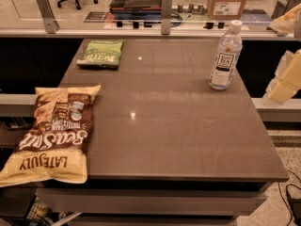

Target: Move blue plastic bottle near brown chip bag

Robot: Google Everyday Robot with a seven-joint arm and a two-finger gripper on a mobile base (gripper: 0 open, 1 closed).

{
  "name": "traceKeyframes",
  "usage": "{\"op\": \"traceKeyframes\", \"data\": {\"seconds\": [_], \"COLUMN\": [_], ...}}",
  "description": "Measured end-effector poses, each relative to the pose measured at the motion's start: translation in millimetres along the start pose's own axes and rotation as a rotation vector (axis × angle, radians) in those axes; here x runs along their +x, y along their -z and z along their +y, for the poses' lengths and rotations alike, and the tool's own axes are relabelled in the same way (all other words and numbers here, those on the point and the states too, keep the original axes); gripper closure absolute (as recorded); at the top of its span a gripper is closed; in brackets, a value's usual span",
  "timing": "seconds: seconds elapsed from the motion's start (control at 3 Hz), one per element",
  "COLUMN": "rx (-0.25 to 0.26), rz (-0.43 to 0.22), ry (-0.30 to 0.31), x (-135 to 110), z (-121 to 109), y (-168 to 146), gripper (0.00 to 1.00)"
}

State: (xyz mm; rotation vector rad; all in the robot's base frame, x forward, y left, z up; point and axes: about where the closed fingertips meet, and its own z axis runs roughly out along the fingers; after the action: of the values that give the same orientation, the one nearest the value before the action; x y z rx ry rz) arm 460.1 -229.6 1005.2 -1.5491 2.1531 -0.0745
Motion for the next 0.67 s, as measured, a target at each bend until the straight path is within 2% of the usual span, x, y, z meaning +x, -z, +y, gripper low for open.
{"op": "traceKeyframes", "data": {"seconds": [0.33, 0.67], "rx": [0.052, 0.074], "rz": [-0.095, -0.177], "ry": [-0.062, -0.121], "x": [5, 8], "z": [-24, -52], "y": [5, 3], "gripper": [0.00, 0.00]}}
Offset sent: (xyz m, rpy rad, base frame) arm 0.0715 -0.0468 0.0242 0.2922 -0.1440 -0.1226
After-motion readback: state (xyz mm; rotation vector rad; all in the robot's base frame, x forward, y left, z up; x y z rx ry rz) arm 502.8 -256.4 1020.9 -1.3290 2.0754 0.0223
